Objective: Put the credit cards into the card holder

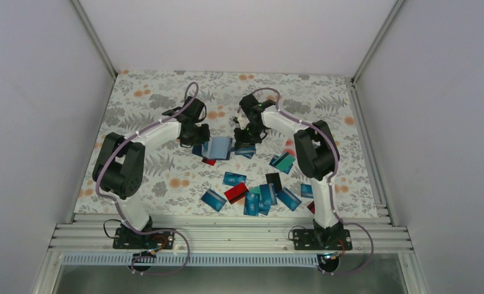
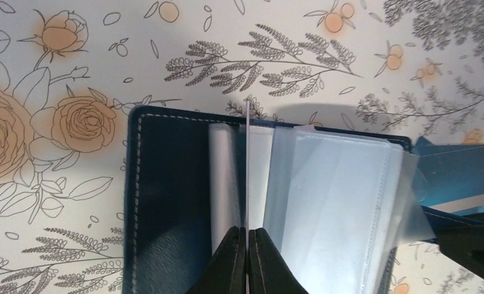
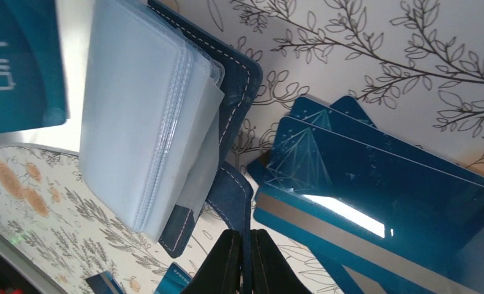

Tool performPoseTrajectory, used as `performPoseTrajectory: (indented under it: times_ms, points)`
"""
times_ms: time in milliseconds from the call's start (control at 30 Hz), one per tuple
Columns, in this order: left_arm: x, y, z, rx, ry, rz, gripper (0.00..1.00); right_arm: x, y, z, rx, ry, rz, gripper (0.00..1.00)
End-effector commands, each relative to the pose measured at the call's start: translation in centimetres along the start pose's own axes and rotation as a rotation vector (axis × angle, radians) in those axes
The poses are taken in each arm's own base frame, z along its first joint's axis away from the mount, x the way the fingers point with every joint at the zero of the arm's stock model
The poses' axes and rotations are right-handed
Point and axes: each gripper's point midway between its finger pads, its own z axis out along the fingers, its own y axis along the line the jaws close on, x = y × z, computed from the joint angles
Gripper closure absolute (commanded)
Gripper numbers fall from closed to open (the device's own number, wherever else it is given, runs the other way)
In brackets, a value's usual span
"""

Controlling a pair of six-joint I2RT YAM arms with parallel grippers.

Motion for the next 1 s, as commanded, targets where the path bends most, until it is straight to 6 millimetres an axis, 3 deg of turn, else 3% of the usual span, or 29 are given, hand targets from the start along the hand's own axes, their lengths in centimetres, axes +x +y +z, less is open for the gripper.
performPoseTrajectory:
  times_ms: [0, 367, 967]
  points:
    - [-1.2, -1.4, -1.1, 0.13, -0.067, 0.025, 0.98, -0.5, -0.9, 0.4, 0.012, -0.027, -0.025, 0.96]
    - [0.2, -1.4, -0.2, 0.324, -0.055, -0.029, 0.98, 0.0, -2.1, 1.9, 0.019, 0.001, -0.012, 0.96]
    - [1.0, -1.2, 0.0, 0.455, -0.019, -0.068, 0.98, 0.6, -3.2, 3.4, 0.039, 0.043, 0.014, 0.96]
